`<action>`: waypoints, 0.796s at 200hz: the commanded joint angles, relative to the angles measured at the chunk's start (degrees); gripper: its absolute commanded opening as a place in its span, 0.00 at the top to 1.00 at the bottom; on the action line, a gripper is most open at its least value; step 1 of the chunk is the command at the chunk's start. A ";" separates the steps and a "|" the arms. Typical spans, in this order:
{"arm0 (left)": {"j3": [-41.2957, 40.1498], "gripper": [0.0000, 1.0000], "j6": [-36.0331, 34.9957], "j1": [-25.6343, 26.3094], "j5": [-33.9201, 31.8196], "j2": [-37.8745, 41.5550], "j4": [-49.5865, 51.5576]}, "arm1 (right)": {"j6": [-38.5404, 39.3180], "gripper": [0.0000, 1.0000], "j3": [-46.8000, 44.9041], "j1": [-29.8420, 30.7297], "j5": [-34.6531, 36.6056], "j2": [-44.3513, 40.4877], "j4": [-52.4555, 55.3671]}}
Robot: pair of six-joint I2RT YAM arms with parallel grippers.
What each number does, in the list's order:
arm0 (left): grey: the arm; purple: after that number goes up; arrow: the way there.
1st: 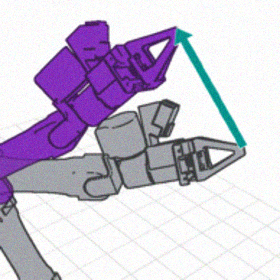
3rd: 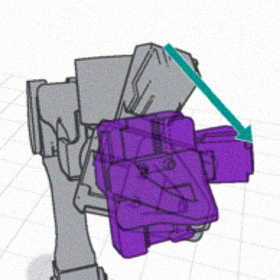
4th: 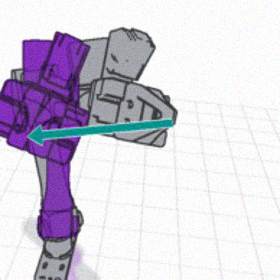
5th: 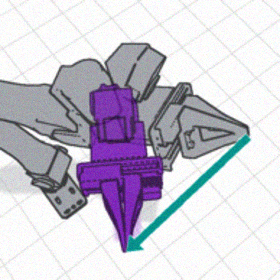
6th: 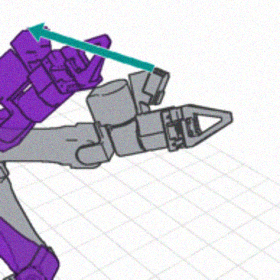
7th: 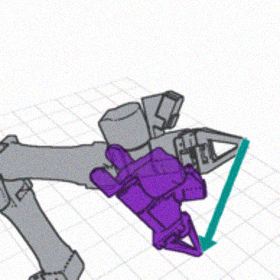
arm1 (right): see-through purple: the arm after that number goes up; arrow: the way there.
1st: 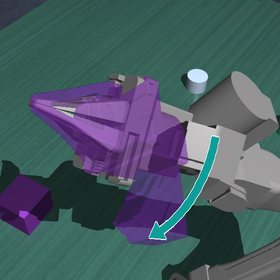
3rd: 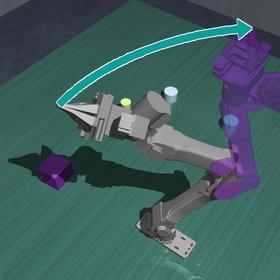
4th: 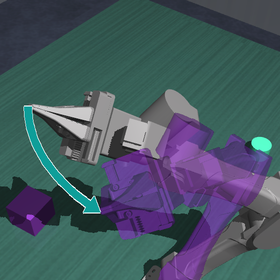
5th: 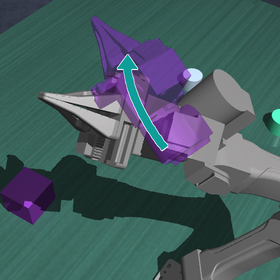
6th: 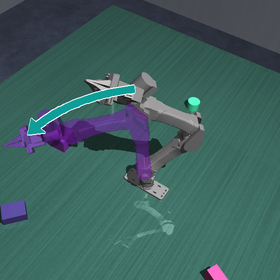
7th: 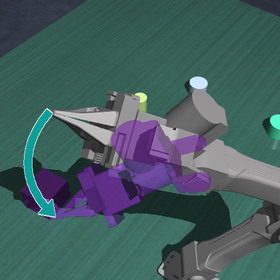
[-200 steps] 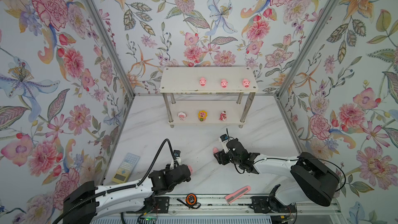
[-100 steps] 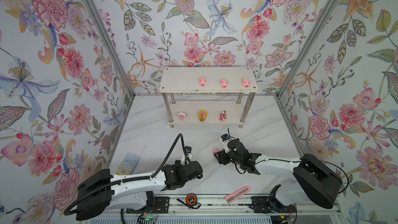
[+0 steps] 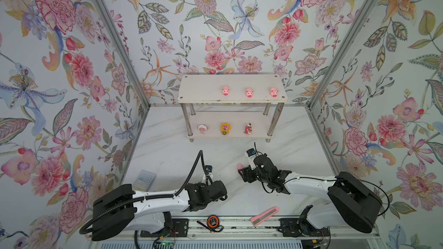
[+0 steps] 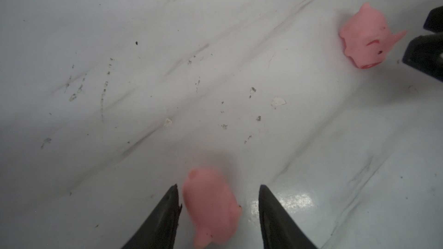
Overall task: Organize plastic toys on shelves
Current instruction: Pick up the plastic toy from the bottom-center of the table.
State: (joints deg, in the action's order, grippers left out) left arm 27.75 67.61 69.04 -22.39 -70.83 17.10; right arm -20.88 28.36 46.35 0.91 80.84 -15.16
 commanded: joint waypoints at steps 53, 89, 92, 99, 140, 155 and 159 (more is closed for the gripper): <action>-2.02 0.63 0.92 -0.44 1.76 0.10 -5.46 | -0.68 0.27 -0.59 -0.32 0.16 0.20 0.04; -0.40 0.70 -3.25 -3.82 1.08 2.73 -4.15 | -0.75 0.27 -0.53 -0.31 0.07 0.19 0.04; -0.03 0.70 -4.09 -4.35 0.96 3.13 -3.96 | -0.78 0.27 -0.64 -0.32 0.07 0.20 0.04; 1.10 0.71 -5.91 -5.76 0.89 4.00 -3.31 | -0.74 0.27 -0.61 -0.29 0.03 0.28 -0.01; 14.71 0.73 -20.13 -13.05 -4.67 7.77 8.35 | -0.74 0.27 -0.77 -0.55 0.06 0.02 0.15; 21.51 0.73 -26.65 -16.55 -6.43 7.90 11.60 | -0.66 0.27 -0.76 -0.64 0.06 -0.23 0.25; 23.43 0.73 -28.18 -17.42 -7.06 7.83 12.27 | -0.65 0.27 -0.76 -0.67 0.06 -0.24 0.14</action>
State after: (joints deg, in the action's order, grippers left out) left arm 42.02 52.23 55.55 -23.68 -64.40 22.04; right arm -20.88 28.36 46.15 0.91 80.84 -15.16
